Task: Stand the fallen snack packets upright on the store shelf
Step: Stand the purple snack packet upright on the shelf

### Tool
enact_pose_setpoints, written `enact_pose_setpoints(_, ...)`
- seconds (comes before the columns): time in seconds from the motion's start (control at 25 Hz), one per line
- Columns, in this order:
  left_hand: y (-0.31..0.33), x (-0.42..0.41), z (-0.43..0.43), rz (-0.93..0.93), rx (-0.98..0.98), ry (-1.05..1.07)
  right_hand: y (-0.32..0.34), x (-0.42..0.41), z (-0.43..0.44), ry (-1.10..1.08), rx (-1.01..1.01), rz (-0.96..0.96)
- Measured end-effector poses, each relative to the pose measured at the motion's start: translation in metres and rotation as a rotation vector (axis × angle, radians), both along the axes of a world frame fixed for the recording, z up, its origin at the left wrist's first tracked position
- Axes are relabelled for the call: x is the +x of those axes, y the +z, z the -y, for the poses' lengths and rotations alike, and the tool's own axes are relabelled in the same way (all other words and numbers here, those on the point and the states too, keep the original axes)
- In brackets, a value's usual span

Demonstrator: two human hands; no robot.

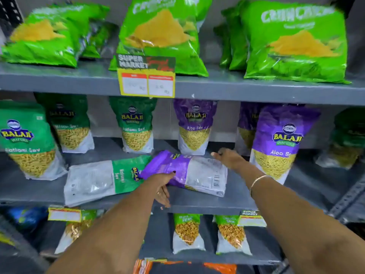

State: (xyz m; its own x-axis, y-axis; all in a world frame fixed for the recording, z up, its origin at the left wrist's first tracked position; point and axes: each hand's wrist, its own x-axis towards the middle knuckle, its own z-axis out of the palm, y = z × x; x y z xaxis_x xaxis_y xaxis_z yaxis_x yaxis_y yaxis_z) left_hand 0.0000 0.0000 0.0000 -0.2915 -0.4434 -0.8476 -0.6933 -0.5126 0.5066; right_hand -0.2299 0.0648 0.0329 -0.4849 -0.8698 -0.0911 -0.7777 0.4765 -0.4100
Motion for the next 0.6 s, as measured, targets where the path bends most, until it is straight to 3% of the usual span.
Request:
enact_pose_setpoints(0.12, -0.008, -0.017, -0.006, -0.224, 0.153, 0.226, -0.014, -0.022, 0.016, 0.058, 0.114, 0.13)
enact_pose_setpoints(0.32, -0.02, -0.03, 0.002, -0.468, 0.178, 0.458, -0.023, -0.037, 0.03, 0.12, 0.25, 0.32)
enact_pose_setpoints(0.44, -0.018, -0.032, 0.008, -0.542, 0.098, 0.511, -0.019, -0.035, 0.023, 0.085, 0.303, 0.478)
enact_pose_setpoints(0.6, -0.009, -0.027, 0.002, -0.49, -0.054, 0.438, -0.02, -0.024, 0.013, 0.092, 0.368, 0.686)
